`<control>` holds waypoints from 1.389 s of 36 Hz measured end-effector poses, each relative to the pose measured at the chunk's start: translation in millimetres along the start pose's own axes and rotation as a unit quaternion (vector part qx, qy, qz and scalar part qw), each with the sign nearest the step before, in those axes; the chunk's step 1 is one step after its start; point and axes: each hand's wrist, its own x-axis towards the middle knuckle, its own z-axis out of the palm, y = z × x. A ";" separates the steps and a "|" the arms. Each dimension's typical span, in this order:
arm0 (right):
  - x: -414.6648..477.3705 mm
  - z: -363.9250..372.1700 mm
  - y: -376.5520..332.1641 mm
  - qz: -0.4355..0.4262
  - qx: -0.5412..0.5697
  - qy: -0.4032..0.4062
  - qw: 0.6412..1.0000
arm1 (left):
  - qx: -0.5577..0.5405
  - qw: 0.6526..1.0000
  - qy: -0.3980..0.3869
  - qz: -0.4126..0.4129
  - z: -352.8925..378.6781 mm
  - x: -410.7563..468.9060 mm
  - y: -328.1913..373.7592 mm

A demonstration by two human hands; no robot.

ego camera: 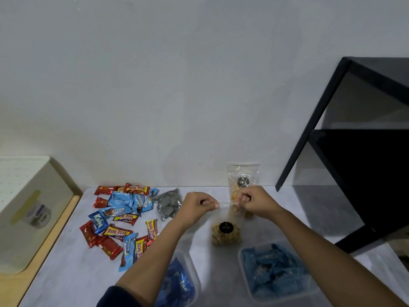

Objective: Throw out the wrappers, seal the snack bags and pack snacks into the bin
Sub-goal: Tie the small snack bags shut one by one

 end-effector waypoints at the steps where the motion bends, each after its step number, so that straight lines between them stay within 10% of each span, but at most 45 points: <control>1: -0.6 -0.5 -0.4 0.001 0.005 0.001 1.000 | -0.001 1.000 0.014 0.003 0.6 -0.1 0.6; 13: -9.5 4.2 -0.9 -0.021 -0.011 0.049 0.999 | -0.044 0.959 0.278 -0.022 26.1 -26.4 2.9; 50: 3.4 19.2 -20.9 -0.015 0.042 -0.083 0.996 | -0.336 0.927 0.019 -0.164 23.6 -16.9 4.0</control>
